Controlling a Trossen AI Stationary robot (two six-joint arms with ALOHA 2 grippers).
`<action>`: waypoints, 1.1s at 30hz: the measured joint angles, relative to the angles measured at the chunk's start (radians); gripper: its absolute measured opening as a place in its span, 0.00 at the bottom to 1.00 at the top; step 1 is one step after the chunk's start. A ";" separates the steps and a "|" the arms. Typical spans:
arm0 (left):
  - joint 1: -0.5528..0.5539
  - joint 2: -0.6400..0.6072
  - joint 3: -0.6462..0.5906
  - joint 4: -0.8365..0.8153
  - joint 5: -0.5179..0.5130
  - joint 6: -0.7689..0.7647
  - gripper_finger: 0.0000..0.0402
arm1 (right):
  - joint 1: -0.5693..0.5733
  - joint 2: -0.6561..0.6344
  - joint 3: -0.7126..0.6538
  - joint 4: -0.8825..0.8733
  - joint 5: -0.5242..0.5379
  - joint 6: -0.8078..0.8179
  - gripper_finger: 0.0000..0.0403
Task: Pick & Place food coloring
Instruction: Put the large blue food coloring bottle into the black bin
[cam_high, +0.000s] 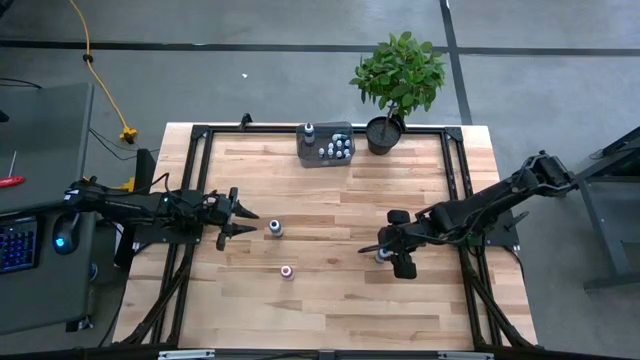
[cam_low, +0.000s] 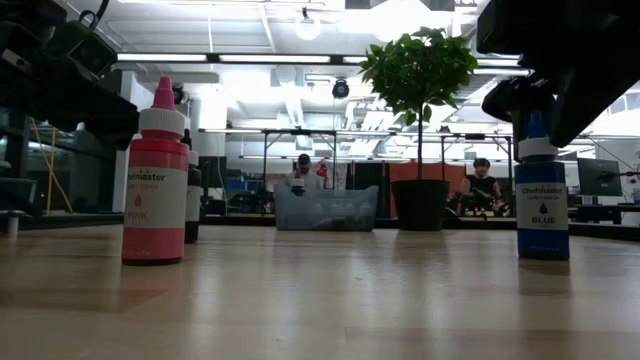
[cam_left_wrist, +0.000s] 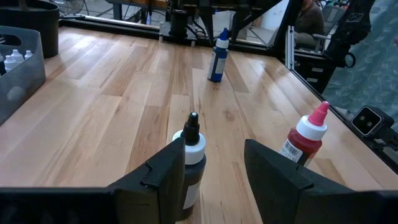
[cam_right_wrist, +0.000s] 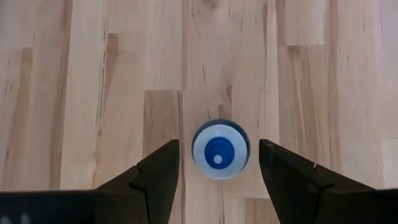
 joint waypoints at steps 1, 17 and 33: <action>0.000 0.000 0.000 0.000 0.000 0.000 0.41 | 0.000 0.000 0.000 0.000 0.000 -0.005 0.52; 0.000 0.000 0.000 0.000 0.000 0.000 0.41 | 0.000 0.000 0.000 0.000 0.016 -0.017 0.45; 0.000 0.000 0.000 0.000 0.000 0.000 0.41 | 0.000 0.000 0.000 0.000 -0.018 -0.017 0.30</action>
